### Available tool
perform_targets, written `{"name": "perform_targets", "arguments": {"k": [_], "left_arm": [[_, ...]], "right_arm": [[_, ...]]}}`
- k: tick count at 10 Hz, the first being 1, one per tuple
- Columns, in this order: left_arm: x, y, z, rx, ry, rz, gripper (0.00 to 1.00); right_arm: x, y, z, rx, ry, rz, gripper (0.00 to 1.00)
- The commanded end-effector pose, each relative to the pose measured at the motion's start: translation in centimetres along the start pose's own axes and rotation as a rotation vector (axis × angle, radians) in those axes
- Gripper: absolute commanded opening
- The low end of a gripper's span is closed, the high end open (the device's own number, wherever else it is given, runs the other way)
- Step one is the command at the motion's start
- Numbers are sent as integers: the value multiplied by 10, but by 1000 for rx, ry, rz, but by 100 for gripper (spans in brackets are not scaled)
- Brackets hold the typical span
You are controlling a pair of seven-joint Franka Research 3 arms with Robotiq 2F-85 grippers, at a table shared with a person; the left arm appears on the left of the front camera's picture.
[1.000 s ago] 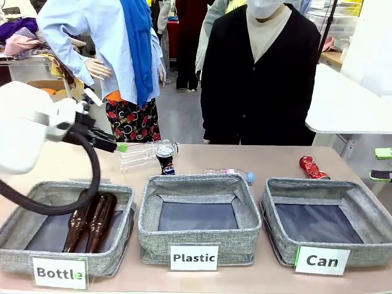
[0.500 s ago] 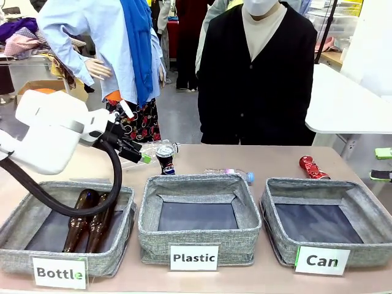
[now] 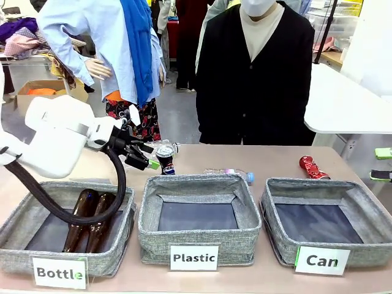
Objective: Sort the can waste into the basket.
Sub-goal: Pick up the can waste from the table and place it in the right Fabric basket.
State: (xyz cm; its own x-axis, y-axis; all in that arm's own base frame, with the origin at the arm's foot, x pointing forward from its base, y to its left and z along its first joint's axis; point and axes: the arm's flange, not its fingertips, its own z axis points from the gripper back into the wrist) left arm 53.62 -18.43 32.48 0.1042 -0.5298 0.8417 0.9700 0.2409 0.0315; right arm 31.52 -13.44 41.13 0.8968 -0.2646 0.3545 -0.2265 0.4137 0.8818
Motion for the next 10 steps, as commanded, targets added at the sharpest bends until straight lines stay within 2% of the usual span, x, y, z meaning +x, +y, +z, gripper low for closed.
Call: {"name": "perform_targets", "arguments": {"k": [1,10], "left_arm": [[-7,-2,-10,-22,-37,-39,100],[-10,20,-44,-73,-152,54,100]], "right_arm": [[2,-1,-1,23,-23,26,100],[2,-1,-1,23,-23,26,100]]}}
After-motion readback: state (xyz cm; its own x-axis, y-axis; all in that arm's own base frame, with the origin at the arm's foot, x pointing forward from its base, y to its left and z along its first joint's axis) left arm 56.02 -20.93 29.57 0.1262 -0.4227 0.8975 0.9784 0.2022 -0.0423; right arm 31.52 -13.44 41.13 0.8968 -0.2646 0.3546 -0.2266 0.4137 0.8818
